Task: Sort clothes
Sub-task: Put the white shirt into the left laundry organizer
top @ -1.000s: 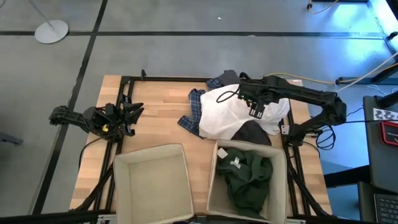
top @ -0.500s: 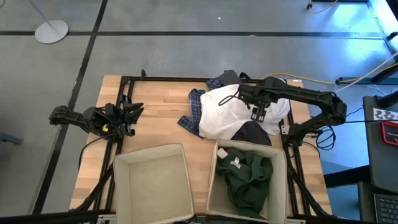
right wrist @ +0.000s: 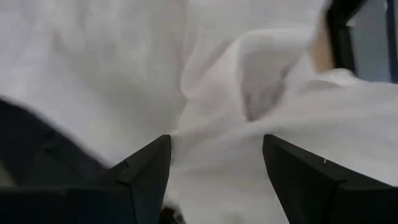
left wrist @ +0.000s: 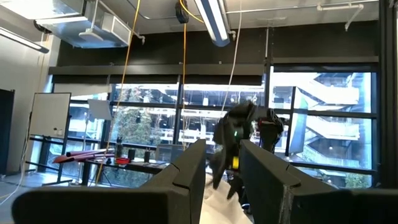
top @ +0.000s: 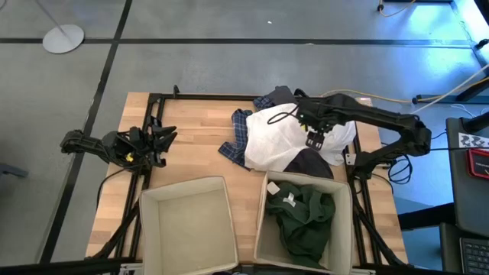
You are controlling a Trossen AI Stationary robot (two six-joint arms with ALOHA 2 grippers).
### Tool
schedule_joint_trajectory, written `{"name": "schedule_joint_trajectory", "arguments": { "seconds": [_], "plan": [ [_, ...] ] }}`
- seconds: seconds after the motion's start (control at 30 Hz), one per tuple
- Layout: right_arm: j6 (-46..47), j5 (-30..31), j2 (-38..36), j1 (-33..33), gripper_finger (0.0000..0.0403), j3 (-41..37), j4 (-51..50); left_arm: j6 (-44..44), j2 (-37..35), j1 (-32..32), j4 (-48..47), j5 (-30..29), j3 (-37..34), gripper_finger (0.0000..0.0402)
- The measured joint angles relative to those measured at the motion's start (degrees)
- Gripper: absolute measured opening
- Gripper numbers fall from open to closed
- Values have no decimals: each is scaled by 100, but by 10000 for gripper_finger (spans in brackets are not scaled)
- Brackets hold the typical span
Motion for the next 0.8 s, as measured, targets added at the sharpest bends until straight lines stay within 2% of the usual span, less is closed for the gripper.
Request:
{"name": "schedule_joint_trajectory", "arguments": {
  "seconds": [0.2, 0.5, 0.8],
  "plan": [
    [-346, -552, 2, 9, 255, -1020, 1510, 0, 0, -2, 5, 0, 0, 88],
    [-462, -824, 2, 4, 255, -1301, 3415, 70, 0, -2, 13, 0, 0, 88],
    [-471, -1057, 2, 4, 254, -2039, 5297, 4, 0, -2, 4, 0, 0, 88]
  ]
}}
